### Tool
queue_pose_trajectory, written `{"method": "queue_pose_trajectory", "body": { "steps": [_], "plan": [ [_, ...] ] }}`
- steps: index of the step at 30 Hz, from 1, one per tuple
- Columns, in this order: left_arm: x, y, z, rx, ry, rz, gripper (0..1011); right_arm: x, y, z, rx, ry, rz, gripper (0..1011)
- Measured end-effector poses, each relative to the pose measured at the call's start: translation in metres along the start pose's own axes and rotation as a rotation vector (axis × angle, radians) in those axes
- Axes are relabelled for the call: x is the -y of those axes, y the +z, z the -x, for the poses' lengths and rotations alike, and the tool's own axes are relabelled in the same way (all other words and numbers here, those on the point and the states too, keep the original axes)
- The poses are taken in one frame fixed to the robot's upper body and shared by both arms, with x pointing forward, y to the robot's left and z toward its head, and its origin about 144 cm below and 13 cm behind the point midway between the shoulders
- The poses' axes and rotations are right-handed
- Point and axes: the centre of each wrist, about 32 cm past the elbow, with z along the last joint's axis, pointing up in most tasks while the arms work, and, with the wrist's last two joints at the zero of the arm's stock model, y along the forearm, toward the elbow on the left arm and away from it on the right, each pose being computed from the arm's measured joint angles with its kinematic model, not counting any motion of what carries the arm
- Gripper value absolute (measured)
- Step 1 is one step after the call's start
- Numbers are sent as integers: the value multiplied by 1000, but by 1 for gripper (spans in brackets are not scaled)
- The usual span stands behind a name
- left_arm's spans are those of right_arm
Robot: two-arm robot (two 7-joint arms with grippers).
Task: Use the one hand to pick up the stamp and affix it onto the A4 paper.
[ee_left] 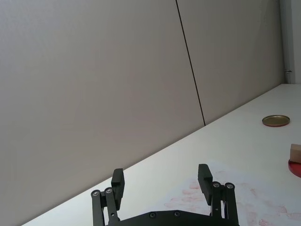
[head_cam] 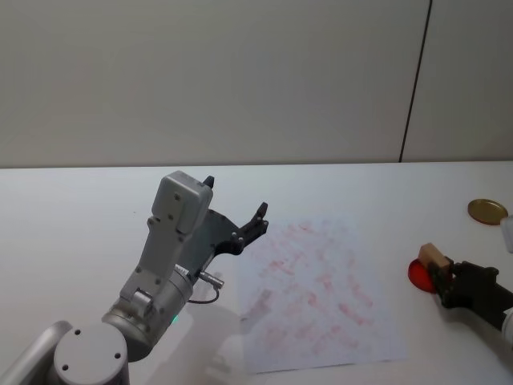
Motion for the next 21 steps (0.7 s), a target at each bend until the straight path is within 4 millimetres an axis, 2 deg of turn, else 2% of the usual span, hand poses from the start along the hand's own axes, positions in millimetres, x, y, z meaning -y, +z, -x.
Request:
{"method": "queue_pose_trajectory", "body": {
  "steps": [1, 6, 10, 11, 15, 17, 18, 21],
  "plan": [
    [0, 0, 0, 0, 0, 0, 993, 0, 0, 0, -1, 0, 2, 228],
    [0, 0, 0, 0, 0, 0, 993, -1, -1, -1, -4, -2, 8, 361],
    [0, 0, 0, 0, 0, 0, 993, -2, -1, -1, -6, -1, 9, 519],
    [0, 0, 0, 0, 0, 0, 993, -2, -1, -1, -6, -1, 8, 519],
    [0, 0, 0, 0, 0, 0, 993, -2, 1, -1, -6, 1, -3, 661],
    [0, 0, 0, 0, 0, 0, 993, -2, 2, 0, -4, 1, -13, 692],
    [0, 0, 0, 0, 0, 0, 993, -2, 4, 0, -2, 1, -25, 759],
    [0, 0, 0, 0, 0, 0, 993, -1, 9, 1, 5, 0, -50, 848]
  ]
}}
